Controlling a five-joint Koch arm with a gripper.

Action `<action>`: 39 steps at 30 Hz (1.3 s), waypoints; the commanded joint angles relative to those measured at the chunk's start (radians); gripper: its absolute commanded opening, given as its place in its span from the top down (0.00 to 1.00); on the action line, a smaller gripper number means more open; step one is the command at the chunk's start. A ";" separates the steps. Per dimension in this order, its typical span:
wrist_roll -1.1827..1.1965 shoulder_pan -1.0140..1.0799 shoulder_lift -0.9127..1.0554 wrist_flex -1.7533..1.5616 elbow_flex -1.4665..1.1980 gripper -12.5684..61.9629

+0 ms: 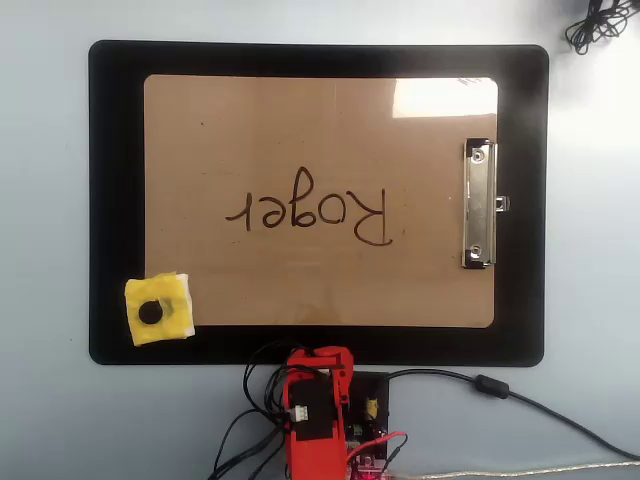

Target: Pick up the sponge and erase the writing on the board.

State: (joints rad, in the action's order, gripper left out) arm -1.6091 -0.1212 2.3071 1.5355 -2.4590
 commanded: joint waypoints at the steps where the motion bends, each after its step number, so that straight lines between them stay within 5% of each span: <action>1: -0.040 -0.009 0.044 0.100 -0.003 0.37; 31: -0.041 -0.008 0.043 0.086 0.005 0.37; 39: -0.034 -0.213 -0.002 -0.296 0.348 0.37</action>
State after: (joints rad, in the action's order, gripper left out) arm -1.6230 -0.2654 2.2994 1.3468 -2.1430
